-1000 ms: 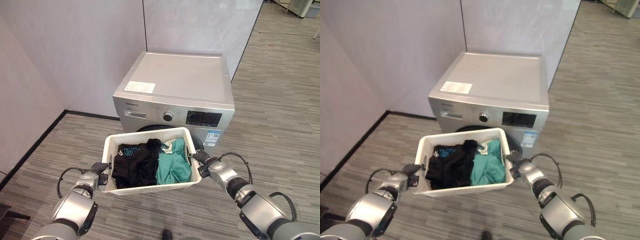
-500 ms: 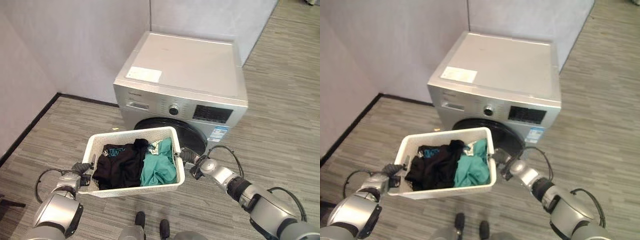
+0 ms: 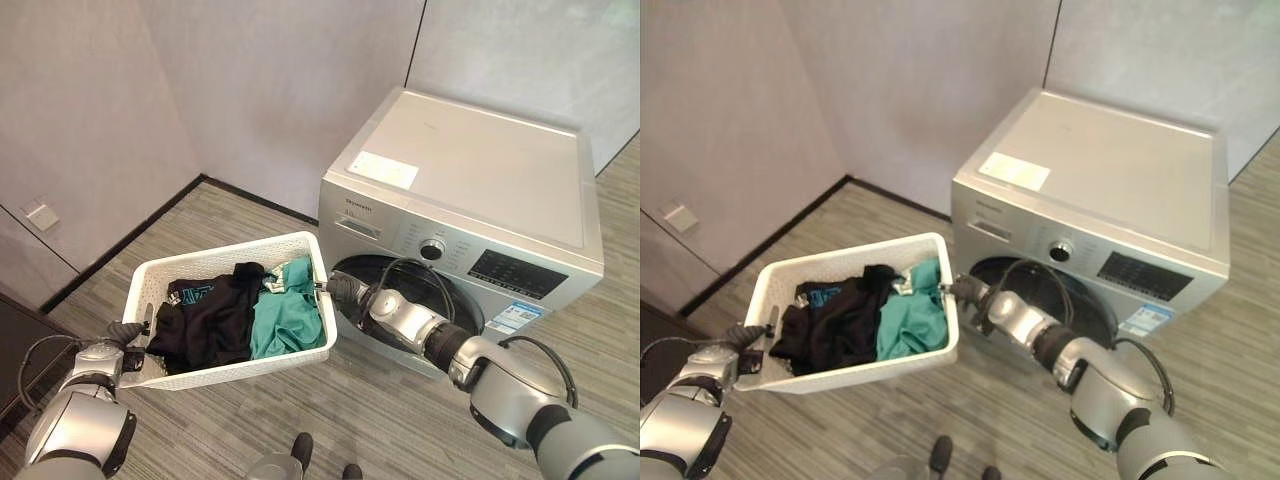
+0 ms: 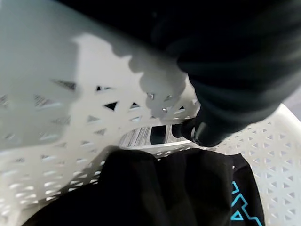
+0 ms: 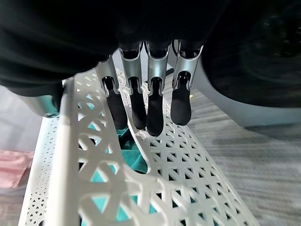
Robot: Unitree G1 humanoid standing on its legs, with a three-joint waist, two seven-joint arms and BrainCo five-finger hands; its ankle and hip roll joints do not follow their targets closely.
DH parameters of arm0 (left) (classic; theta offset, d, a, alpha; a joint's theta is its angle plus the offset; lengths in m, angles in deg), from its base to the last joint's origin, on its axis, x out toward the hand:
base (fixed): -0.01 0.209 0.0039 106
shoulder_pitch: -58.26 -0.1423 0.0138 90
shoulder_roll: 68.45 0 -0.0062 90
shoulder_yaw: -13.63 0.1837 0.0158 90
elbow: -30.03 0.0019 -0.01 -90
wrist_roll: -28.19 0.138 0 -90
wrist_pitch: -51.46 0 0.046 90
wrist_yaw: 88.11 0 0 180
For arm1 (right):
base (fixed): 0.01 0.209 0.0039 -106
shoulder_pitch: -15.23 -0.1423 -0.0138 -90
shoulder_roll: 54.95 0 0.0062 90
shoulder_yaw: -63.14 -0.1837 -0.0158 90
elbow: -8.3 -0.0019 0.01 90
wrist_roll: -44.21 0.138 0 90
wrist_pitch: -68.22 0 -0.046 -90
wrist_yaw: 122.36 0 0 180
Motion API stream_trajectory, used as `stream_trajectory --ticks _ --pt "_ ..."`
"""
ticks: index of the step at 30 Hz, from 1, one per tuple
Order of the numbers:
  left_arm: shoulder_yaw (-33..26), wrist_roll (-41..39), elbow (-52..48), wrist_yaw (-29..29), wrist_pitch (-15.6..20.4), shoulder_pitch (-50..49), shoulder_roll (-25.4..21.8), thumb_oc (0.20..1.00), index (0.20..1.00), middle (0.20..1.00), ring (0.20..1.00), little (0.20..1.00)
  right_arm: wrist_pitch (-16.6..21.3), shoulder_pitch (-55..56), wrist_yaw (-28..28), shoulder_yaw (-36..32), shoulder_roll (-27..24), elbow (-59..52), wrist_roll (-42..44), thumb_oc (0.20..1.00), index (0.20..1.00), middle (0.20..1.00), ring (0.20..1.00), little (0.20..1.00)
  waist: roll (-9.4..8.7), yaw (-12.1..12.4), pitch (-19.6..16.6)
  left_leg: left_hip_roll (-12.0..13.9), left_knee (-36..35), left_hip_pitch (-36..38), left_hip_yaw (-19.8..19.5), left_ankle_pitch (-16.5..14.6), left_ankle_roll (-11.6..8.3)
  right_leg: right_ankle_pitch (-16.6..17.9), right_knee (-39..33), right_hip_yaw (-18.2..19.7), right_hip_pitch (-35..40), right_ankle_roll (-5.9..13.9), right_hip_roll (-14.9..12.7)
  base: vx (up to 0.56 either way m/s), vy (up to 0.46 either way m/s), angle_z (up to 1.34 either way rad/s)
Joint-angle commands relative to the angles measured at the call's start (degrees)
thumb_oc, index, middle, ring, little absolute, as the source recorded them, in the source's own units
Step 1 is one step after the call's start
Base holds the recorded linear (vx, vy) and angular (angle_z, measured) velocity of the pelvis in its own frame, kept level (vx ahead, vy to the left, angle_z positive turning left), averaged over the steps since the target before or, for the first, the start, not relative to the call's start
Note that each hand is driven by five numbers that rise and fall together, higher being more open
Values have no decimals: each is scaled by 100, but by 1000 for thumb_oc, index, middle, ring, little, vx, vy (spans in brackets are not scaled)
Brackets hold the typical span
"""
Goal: Grab the laundry basket,head to the washer,open it,put in the laundry and shut it.
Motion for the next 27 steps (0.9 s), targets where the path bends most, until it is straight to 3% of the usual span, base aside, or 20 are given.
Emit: stream_trajectory --ticks 1,9,14,19,27 --pt "836 -170 264 -149 152 923 59 200 200 200 200 200 984 -1092 -232 -647 1371 -9 1275 200 200 200 200 200 -110 34 -572 224 168 115 27 -576 -93 -99 215 -74 -401 523 -418 33 -12 7" --pt "1747 -416 110 -212 147 2222 -293 200 200 200 200 200 965 -1942 -20 -772 1195 633 1914 200 200 200 200 200 -148 166 -615 222 245 56 -34 -603 -100 -96 231 -180 -413 570 -444 31 -9 3" --pt "2923 -298 152 -155 119 3878 -615 200 200 200 200 200 951 -2784 65 -620 738 1074 2403 200 200 200 200 200 -173 105 -709 218 263 47 10 -647 -116 -61 179 -191 -412 638 -476 46 10 7" --pt "3273 -313 169 -90 152 4396 -725 200 200 200 200 200 957 -3024 30 -538 553 1256 2585 200 200 200 200 200 -180 81 -721 222 276 53 101 -692 -105 -13 150 -138 -431 679 -503 23 32 -7" --pt "3897 -496 -190 -65 291 5340 -723 200 200 200 200 200 952 -3479 -50 -477 -425 1375 3114 200 200 200 200 200 -192 -57 -688 158 451 -48 409 -864 -29 168 102 76 -590 850 -670 5 75 -16"
